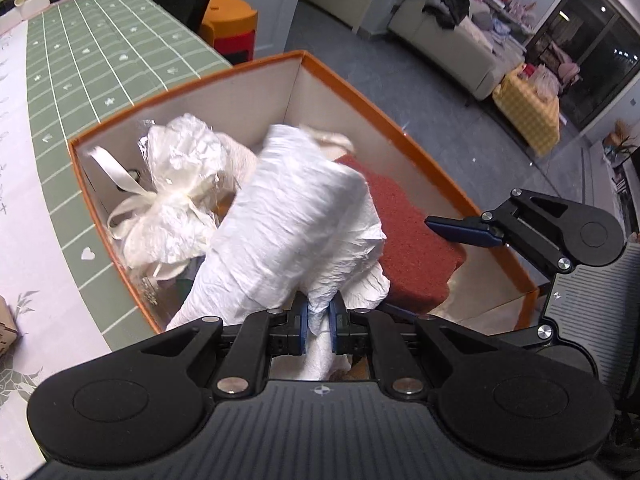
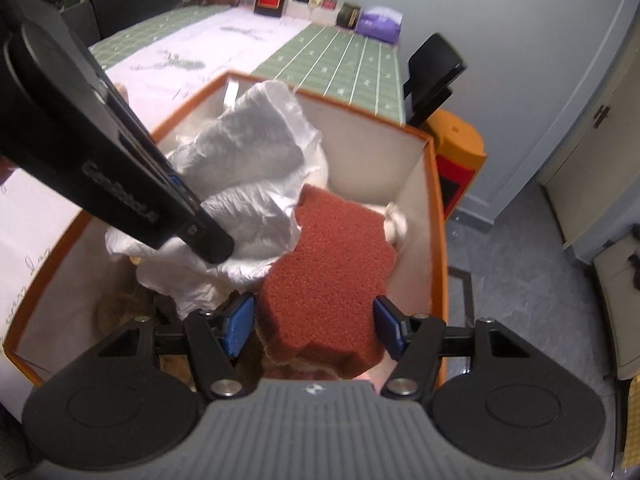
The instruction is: Organize soft objects
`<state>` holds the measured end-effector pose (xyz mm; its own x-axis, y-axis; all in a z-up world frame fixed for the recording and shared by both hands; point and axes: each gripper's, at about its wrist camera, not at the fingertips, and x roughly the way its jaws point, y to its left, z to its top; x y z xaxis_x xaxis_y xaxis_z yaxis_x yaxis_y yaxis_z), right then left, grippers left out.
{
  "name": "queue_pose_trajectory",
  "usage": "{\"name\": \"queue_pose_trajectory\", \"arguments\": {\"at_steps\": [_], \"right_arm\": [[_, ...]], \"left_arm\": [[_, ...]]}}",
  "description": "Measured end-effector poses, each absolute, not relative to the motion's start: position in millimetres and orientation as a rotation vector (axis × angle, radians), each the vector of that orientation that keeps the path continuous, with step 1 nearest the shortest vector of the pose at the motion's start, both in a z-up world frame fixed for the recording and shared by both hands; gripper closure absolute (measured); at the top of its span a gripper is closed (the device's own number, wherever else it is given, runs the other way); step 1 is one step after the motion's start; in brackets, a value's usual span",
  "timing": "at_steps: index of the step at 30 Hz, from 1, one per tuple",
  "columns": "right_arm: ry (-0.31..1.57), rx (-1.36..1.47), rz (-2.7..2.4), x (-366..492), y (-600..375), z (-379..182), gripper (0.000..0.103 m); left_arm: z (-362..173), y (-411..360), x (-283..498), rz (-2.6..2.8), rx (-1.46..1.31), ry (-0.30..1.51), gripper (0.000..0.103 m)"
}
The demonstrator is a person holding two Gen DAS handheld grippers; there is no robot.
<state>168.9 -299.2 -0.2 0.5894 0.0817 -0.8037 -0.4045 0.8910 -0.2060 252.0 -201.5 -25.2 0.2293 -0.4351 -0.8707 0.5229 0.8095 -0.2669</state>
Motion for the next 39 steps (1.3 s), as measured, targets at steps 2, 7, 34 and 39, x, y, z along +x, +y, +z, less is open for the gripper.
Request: {"name": "queue_pose_trajectory", "arguments": {"at_steps": [2,7,34,39], "right_arm": [[0.924,-0.394,0.298,174,-300,-7,0.04],[0.962,-0.404,0.295,178,-299,-22,0.039],[0.744,-0.407,0.23,110,-268,57,0.013],[0.64,-0.309,0.246,80,-246,79,0.011]], "left_arm": [[-31,-204,251,-0.653,0.097,1.184,0.092],[-35,-205,247,-0.647,0.112,1.192,0.091],[48,-107,130,-0.604,0.065,0.777,0.036],[62,-90,96,-0.487,0.067,0.628,0.036]]}}
